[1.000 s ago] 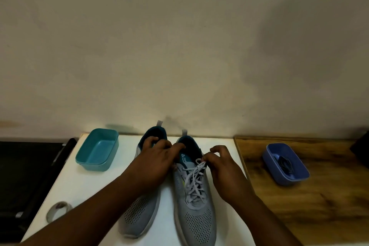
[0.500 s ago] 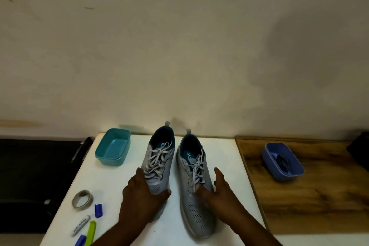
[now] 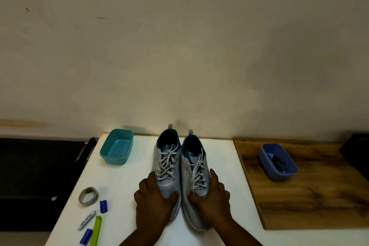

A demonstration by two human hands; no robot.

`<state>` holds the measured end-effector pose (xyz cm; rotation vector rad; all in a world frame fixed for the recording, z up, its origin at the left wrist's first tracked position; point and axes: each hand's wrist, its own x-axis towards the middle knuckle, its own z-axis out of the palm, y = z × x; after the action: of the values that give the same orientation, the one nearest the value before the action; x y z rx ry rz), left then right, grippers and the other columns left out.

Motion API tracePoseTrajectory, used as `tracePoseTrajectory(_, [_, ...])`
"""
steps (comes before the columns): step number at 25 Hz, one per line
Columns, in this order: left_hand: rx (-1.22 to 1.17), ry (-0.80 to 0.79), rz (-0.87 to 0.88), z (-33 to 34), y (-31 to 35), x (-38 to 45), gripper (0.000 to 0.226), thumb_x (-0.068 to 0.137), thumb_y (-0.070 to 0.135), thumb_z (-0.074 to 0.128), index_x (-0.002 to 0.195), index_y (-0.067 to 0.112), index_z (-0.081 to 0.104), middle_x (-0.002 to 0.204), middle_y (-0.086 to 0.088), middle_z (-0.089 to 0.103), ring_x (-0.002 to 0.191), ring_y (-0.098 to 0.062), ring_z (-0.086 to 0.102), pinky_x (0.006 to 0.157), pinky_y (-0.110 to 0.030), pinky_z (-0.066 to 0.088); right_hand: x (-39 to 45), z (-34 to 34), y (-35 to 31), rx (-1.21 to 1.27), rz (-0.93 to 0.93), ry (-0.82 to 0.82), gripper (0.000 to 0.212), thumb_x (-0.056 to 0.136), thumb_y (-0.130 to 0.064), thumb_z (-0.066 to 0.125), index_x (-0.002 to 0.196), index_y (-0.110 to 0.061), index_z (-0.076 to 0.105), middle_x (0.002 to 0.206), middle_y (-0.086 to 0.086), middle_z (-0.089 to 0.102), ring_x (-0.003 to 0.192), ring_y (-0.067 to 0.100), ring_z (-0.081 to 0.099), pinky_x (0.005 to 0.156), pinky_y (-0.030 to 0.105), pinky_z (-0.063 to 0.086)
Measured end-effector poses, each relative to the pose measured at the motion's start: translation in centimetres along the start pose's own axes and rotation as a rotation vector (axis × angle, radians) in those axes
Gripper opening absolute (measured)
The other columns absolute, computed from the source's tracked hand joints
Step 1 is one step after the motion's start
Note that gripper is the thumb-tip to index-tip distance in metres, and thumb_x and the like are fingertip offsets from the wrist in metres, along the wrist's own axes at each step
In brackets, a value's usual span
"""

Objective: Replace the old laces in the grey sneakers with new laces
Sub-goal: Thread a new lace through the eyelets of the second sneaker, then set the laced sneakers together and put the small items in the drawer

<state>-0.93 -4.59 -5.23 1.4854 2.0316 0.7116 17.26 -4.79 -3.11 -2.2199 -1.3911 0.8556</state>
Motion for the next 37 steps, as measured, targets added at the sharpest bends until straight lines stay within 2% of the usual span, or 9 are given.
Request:
tracePoseTrajectory(6, [-0.020,-0.022,0.025,-0.4,0.0,0.1,0.101,0.070,0.059,0.079,0.151,0.026,0.029,0.137,-0.006,0.042,0.124,-0.033,0.044,0.101,-0.043,0.042,0.9,0.5,-0.3,0.044,0.020,0.096,0.108,0.066,-0.071,0.070,0.156,-0.039,0.020,0.142,0.006,0.050,0.130,0.035,0.049,0.106,0.046,0.045])
tracePoseTrajectory(11, [-0.024,0.006,0.031,0.1,0.2,-0.5,0.101,0.069,0.057,0.081,0.151,0.023,0.032,0.136,-0.007,0.043,0.123,-0.035,0.044,0.101,-0.045,0.043,0.8,0.8,0.1,0.038,0.017,0.155,0.103,0.073,-0.067,0.073,0.157,-0.037,0.022,0.145,0.007,0.047,0.133,0.035,0.046,0.106,0.047,0.044])
tracePoseTrajectory(18, [-0.028,0.054,0.084,0.5,0.3,-0.1,0.101,0.069,0.068,0.075,0.150,0.026,0.031,0.138,-0.005,0.047,0.125,-0.030,0.045,0.099,-0.043,0.044,1.0,1.1,0.5,0.065,-0.015,0.140,0.109,0.074,-0.069,0.075,0.159,-0.036,0.016,0.154,0.007,0.040,0.139,0.035,0.039,0.110,0.052,0.043])
tracePoseTrajectory(20, [0.034,0.079,0.129,0.4,0.4,-0.1,0.102,0.076,0.072,0.066,0.156,0.025,0.025,0.151,-0.008,0.041,0.134,-0.030,0.040,0.106,-0.044,0.041,0.3,0.9,0.5,-0.042,-0.108,0.154,0.111,0.078,-0.076,0.066,0.161,-0.037,0.004,0.164,0.009,0.025,0.147,0.034,0.029,0.115,0.054,0.037])
tracePoseTrajectory(22, [0.232,0.114,0.307,0.5,0.1,-0.2,0.101,0.085,0.078,0.048,0.162,0.023,0.013,0.167,-0.011,0.020,0.149,-0.033,0.025,0.118,-0.049,0.030,-0.7,0.6,0.7,-0.258,-0.273,0.183,0.109,0.082,-0.086,0.046,0.160,-0.039,-0.015,0.171,0.008,-0.005,0.155,0.033,0.007,0.121,0.054,0.022])
tracePoseTrajectory(23, [0.323,0.113,0.409,0.5,0.0,-0.2,0.097,0.088,0.078,0.040,0.163,0.024,0.010,0.169,-0.011,0.012,0.154,-0.034,0.017,0.121,-0.054,0.024,-1.1,0.4,0.8,-0.343,-0.349,0.186,0.104,0.085,-0.088,0.036,0.156,-0.042,-0.025,0.170,0.006,-0.018,0.157,0.032,-0.005,0.124,0.053,0.013])
tracePoseTrajectory(25, [0.443,0.112,0.544,0.1,0.2,-0.4,0.089,0.092,0.075,0.033,0.163,0.025,0.014,0.170,-0.012,0.010,0.155,-0.037,0.012,0.119,-0.063,0.019,-1.5,0.5,1.0,-0.443,-0.448,0.177,0.094,0.088,-0.088,0.024,0.150,-0.047,-0.034,0.166,0.006,-0.030,0.156,0.034,-0.018,0.126,0.055,0.004])
tracePoseTrajectory(30, [0.569,0.190,0.630,-2.8,2.5,-1.0,0.084,0.095,0.069,0.038,0.162,0.027,0.012,0.170,-0.013,0.002,0.156,-0.036,0.002,0.118,-0.069,0.013,-1.7,-0.6,-0.4,-0.585,-0.658,0.306,0.086,0.097,-0.073,0.031,0.164,-0.030,-0.002,0.170,0.015,-0.014,0.156,0.039,-0.013,0.122,0.064,0.010])
tracePoseTrajectory(37, [0.554,0.291,0.649,-8.1,5.5,-1.1,0.081,0.098,0.070,0.030,0.163,0.028,0.008,0.170,-0.010,-0.003,0.157,-0.034,-0.002,0.119,-0.069,0.011,-4.1,-4.0,-3.8,-0.560,-0.679,0.426,0.074,0.101,-0.058,0.025,0.165,-0.026,0.004,0.171,0.015,-0.009,0.157,0.039,-0.007,0.121,0.067,0.015])
